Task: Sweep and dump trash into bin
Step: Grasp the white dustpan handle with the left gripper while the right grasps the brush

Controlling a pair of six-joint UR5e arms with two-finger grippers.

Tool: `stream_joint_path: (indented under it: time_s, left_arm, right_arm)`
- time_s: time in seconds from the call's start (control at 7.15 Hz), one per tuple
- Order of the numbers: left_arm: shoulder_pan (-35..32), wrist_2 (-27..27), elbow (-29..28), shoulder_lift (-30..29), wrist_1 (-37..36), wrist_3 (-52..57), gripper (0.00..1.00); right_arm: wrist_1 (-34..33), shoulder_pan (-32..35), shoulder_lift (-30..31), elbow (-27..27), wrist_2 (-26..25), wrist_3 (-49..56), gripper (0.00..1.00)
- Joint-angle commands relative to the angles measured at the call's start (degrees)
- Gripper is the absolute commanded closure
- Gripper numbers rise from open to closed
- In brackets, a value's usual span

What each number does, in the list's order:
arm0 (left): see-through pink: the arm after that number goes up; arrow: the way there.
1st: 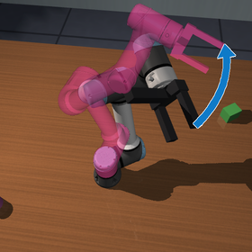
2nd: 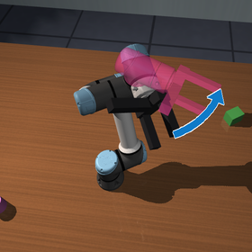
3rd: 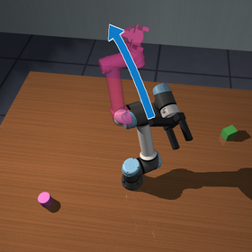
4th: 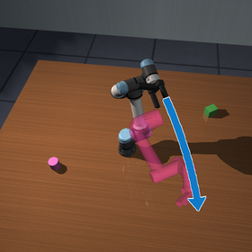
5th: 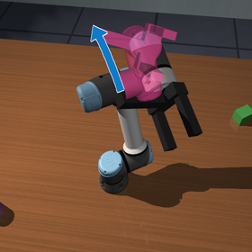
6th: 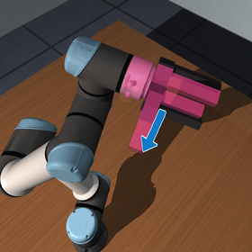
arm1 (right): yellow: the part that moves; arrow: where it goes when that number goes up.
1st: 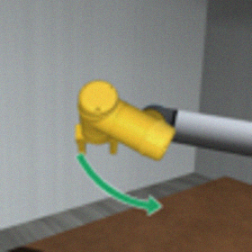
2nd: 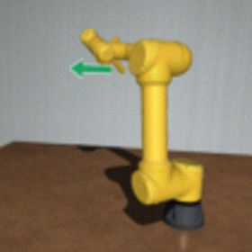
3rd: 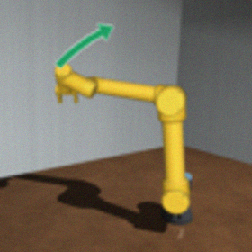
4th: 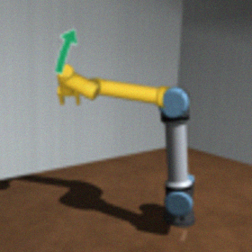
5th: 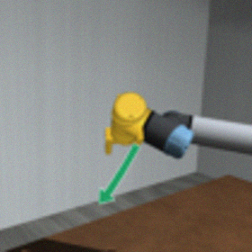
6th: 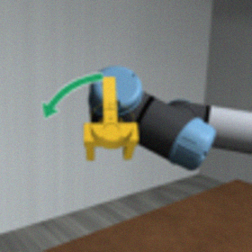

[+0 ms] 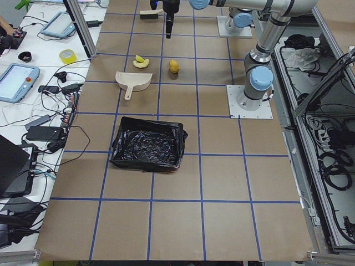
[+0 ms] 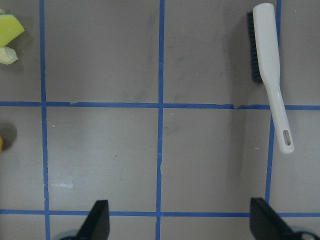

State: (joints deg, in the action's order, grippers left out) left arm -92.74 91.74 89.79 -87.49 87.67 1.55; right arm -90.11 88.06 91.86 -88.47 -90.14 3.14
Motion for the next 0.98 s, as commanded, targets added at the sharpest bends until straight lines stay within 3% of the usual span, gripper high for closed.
stream_joint_path:
  time_s: [0.0,0.28,0.56,0.84]
  left_arm:
    - [2.28,-0.59,0.38,-0.83,-0.22,3.96,0.00]
    - [11.30,-0.77,0.64,-3.11,-1.87,17.64,0.00]
    - [17.31,-2.96,0.64,-7.93,-8.27,33.63,0.00]
    - [17.59,-3.14,0.73,-14.87,-15.91,56.18,0.00]
  right_arm:
    - [-0.50,0.00,-0.36,-0.12,-0.64,-0.24,0.00]
    - [-0.59,-0.52,-0.71,-0.12,-1.08,-0.06,0.00]
    - [-1.03,-3.23,-2.63,-0.21,-1.18,3.51,0.00]
    - [-4.87,-12.42,-5.27,-1.43,-0.65,23.07,0.00]
